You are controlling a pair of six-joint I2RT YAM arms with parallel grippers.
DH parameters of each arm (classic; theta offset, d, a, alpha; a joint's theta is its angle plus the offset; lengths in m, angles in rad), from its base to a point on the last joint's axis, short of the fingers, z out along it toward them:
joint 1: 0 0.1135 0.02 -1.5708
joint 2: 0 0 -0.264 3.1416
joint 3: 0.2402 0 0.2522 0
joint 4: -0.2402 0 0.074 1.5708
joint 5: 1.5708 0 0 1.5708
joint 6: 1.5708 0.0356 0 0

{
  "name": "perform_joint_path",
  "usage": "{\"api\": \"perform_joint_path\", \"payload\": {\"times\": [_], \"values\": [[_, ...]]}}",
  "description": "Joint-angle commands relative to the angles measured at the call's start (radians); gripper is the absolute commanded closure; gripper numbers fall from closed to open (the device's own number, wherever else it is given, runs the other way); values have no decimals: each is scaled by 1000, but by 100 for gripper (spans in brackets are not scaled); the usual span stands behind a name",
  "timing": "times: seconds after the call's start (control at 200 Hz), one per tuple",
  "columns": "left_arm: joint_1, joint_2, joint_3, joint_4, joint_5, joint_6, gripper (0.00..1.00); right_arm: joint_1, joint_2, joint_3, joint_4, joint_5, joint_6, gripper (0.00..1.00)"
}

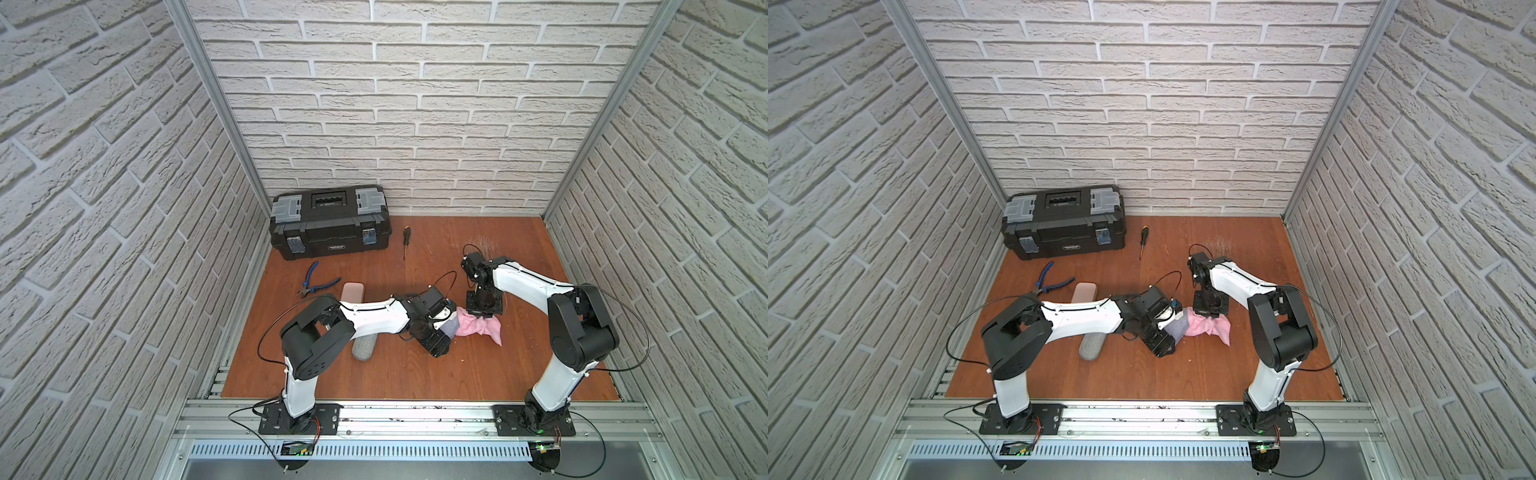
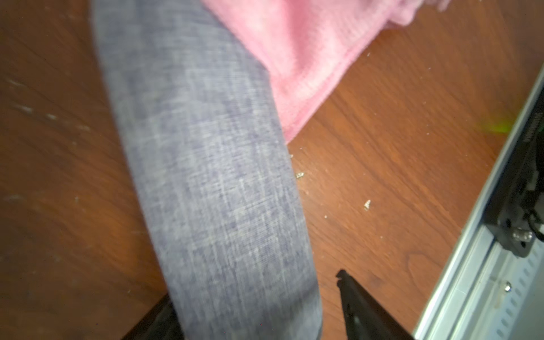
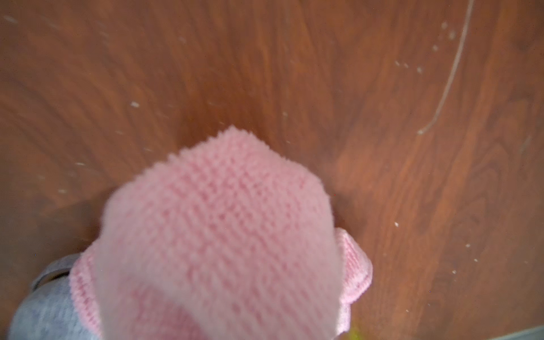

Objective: Wipe the eyeglass case
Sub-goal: Adjust the eyeglass case at the center of the board.

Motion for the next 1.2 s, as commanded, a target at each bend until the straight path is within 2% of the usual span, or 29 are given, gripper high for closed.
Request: {"api": "perform_joint_path", "payload": {"times": [0.0,0.19,0.295,0.43,0.56,0.7,0.77,0.865,0.95,1.065,1.195], "values": [[22,14,17,-31,85,-23,17,36,25,85,27,-54,8,98],[96,-14,4,67,246,-114,16,88,126,251,7,-95,-6,98],[106,-21,19,116,309,-164,17,101,159,330,-8,-118,-25,98],[113,-35,33,68,347,-139,18,76,155,402,-61,-86,-73,98],[157,-95,46,-36,390,-69,19,6,74,401,-108,-53,-106,98],[244,-137,75,-74,386,-64,19,-63,-66,269,-155,-11,-97,98],[281,-120,98,-71,323,-73,18,-71,-143,149,-172,-7,-76,98],[297,-64,140,-82,246,-61,18,-71,-244,-6,-200,-28,-38,98],[294,-18,158,-57,239,-60,18,-72,-317,-102,-226,21,-26,98],[281,18,146,-35,239,-36,18,-73,-320,-170,-224,0,-33,98],[273,30,82,63,335,-32,17,-71,-279,-198,-116,-68,-9,98]]}}
